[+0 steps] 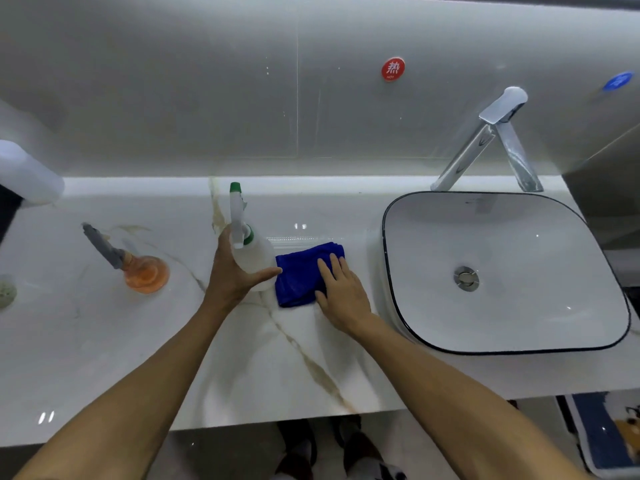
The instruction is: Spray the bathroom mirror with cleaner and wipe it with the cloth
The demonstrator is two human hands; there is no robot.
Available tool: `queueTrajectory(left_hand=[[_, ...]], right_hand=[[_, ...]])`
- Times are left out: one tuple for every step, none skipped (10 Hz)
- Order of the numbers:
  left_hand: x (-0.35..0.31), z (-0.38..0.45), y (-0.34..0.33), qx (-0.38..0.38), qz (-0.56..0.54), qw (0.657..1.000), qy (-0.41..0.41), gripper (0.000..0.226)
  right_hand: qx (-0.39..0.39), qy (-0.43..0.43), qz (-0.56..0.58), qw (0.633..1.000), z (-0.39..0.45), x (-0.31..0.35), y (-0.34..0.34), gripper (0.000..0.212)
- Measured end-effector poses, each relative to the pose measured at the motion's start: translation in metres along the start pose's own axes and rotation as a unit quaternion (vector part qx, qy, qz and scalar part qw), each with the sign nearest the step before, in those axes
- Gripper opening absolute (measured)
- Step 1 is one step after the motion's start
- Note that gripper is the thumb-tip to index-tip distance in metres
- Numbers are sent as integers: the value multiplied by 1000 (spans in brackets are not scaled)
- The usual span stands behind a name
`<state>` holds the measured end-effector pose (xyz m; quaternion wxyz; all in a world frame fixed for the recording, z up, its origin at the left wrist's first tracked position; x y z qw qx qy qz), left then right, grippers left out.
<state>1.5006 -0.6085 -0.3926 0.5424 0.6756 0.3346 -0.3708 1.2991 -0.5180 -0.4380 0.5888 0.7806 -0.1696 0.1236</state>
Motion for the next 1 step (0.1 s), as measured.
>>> queueTrajectory(left_hand=[[8, -17, 17, -64, -12, 998, -2, 114]], right_hand=[[-44, 35, 4, 998, -11, 11, 22, 65]])
Point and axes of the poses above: each hand's wrist, its own z-axis towards the middle knuckle, its own y-axis out of the back of the hand, x = y × z, the point moved 5 cm from there along z, towards the middle knuckle, and after that the axes turned 4 degrees about y, right-handed, at the moved point
